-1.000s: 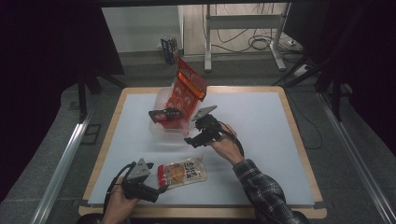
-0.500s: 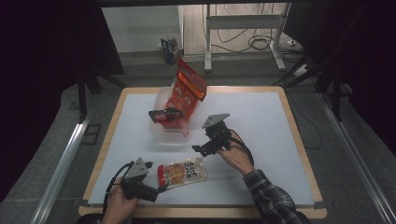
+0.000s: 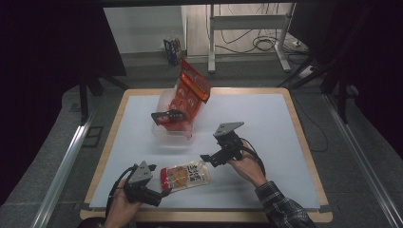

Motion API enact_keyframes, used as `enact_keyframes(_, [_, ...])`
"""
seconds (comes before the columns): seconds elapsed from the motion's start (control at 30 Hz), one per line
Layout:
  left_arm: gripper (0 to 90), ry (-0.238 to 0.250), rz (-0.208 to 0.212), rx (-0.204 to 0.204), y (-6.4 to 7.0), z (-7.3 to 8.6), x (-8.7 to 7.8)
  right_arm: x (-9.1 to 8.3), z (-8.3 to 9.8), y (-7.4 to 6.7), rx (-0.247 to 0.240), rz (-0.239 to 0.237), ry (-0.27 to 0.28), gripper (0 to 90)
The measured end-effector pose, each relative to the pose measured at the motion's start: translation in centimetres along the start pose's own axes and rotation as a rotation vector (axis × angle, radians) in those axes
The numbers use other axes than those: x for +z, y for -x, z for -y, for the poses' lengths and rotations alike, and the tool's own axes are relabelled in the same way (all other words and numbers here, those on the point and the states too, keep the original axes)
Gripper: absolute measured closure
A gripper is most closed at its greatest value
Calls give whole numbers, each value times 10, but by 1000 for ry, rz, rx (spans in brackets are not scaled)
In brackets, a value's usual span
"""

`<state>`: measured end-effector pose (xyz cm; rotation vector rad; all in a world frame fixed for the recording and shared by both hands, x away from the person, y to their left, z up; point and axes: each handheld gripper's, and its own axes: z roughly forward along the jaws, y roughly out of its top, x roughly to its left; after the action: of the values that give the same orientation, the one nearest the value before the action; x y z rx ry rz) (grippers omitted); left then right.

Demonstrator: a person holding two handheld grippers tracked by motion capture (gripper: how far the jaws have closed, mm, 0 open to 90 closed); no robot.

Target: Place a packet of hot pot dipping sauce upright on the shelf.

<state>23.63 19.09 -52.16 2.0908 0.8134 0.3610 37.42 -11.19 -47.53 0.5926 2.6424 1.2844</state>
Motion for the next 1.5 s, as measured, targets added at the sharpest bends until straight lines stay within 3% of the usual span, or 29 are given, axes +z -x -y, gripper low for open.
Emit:
enact_keyframes(0.07, [28,9,21,-14,0,-2,-1,-3,2,-3,8,-13,4,0])
enact_keyframes(0.23, [30,-4,25,-14,0,-3,1,-10,8,-11,25,-22,-14,0])
enact_keyframes(0.37, [46,4,36,-27,-2,-6,2,-14,13,-18,17,-1,-39,0])
enact_keyframes(0.47, [88,-2,23,-26,-4,-8,5,-15,17,-21,41,-31,-47,0])
enact_keyframes(0.63, [265,-24,60,-19,-8,-9,9,-17,24,-25,83,-79,-57,0])
enact_keyframes(0.73, [387,-36,68,-11,-9,-10,11,-18,28,-27,105,-81,-49,0])
enact_keyframes(0.83, [544,-42,80,-6,-12,-11,13,-18,30,-31,92,-62,-78,0])
enact_keyframes(0.93, [722,-41,103,-11,-16,-11,14,-16,30,-35,93,-72,-104,0])
enact_keyframes(1.1, [896,-61,124,-32,-21,-9,18,-10,33,-41,82,-60,-154,38])
enact_keyframes(1.27, [900,-116,126,-49,-22,-5,24,-9,33,-40,107,-65,-169,132])
enact_keyframes(1.37, [900,-141,115,-46,-22,-5,26,-8,33,-40,114,-64,-176,150])
enact_keyframes(1.5, [900,-173,118,-72,-26,-2,28,-6,35,-38,143,-90,-171,179])
